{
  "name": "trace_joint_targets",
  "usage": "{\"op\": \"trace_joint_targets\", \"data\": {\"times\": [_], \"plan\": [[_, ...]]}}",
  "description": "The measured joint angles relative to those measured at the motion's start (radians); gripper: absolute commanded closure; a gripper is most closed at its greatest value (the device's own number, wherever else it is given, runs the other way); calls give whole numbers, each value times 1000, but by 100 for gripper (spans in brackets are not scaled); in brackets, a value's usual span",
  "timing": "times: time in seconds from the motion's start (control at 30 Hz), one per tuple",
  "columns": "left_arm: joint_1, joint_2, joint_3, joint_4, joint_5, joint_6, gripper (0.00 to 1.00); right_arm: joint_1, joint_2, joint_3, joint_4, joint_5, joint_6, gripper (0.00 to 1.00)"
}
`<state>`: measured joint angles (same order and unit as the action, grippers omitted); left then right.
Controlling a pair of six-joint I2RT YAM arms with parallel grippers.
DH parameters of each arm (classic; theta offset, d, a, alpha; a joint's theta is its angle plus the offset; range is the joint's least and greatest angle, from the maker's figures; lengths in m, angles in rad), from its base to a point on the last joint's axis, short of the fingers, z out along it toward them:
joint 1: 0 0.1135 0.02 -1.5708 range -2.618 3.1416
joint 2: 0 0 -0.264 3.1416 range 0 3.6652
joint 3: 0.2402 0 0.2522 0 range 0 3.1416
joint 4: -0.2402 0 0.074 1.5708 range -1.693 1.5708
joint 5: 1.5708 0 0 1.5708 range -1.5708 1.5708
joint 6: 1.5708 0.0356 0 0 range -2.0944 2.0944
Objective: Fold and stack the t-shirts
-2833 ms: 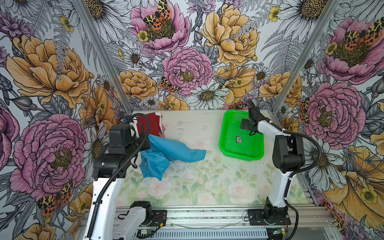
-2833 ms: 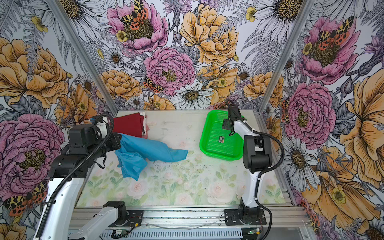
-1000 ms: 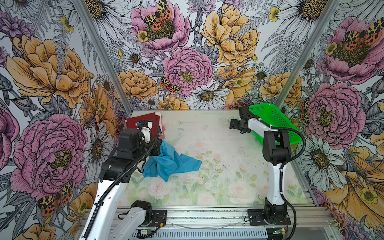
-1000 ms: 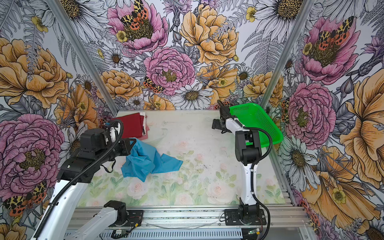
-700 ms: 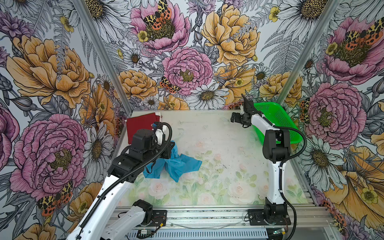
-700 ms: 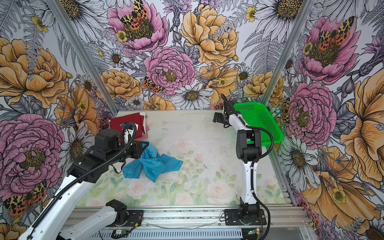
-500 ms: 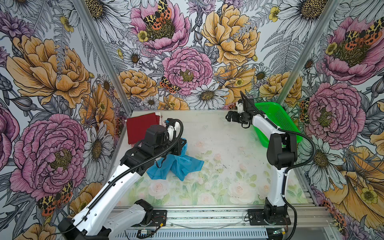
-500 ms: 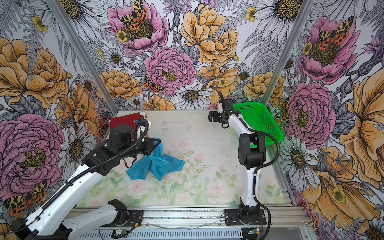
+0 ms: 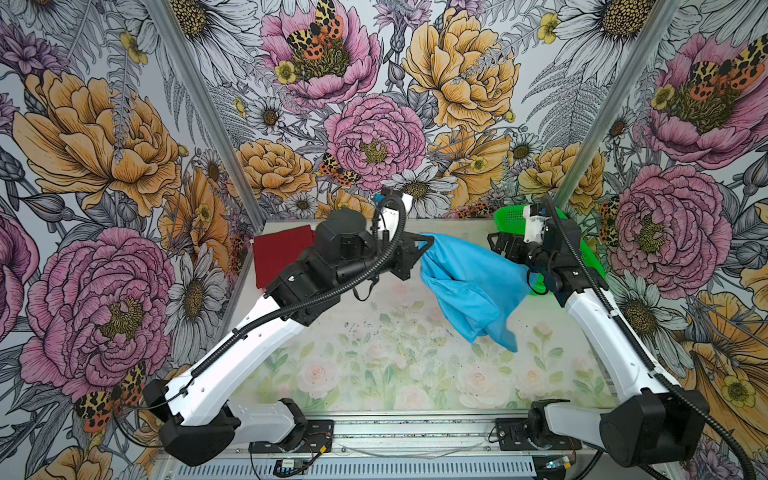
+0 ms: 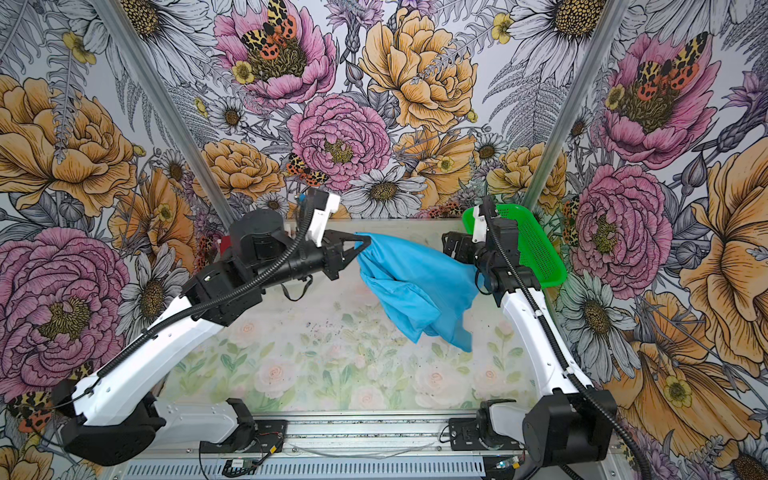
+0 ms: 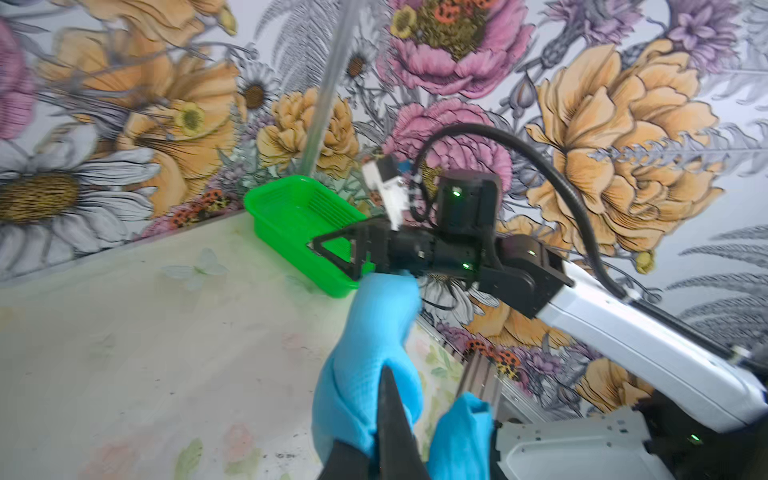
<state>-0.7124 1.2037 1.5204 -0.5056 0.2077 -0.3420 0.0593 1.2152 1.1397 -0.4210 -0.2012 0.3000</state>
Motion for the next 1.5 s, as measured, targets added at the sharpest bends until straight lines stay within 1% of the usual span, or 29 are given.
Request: {"op": "trace_joint_targets", "data": {"times": [0.07,0.13,0.23,0.3,0.37,0.5,0.67,0.8,0.9,1.0,1.1,1.17,1.23,1.33,1.4,1.5], "plan": [[141,-93,-127,15,3,-20,1,0,-28,-7,-32,6,-11,1],[305,-176,-264,8,18,-47,1,1,-58,-8,-51,5,-17,1],[512,-230,-429,-14,88,-81,1,11,-109,-32,-61,-3,-21,1],[579,-234,-502,-32,133,-92,1,40,-135,-64,-66,-5,-21,1],[592,-242,-559,-49,170,-101,1,88,-147,-105,-71,-5,-21,0],[535,-313,-666,-71,169,-136,1,227,-152,-237,-85,0,1,1],[407,-398,-838,-108,108,-234,1,412,-152,-388,-122,21,58,1],[262,-439,-963,-141,33,-338,11,609,-152,-455,-131,33,109,1],[170,-445,-1041,-150,-30,-432,17,760,-152,-463,-137,50,145,1],[88,-461,-1109,-169,-101,-528,23,915,-146,-462,-136,76,164,1],[38,-484,-1154,-187,-152,-607,28,1038,-99,-441,-136,97,180,2],[28,-490,-1170,-196,-177,-649,34,1078,-58,-423,-136,112,190,2],[22,-494,-1176,-209,-196,-675,36,1105,-21,-410,-136,128,200,2],[5,-516,-1180,-237,-226,-709,46,1128,15,-403,-136,151,209,2],[-16,-544,-1188,-257,-246,-735,54,1132,24,-403,-136,167,209,2],[-34,-566,-1206,-280,-252,-757,56,1131,24,-402,-136,193,209,1]]}}
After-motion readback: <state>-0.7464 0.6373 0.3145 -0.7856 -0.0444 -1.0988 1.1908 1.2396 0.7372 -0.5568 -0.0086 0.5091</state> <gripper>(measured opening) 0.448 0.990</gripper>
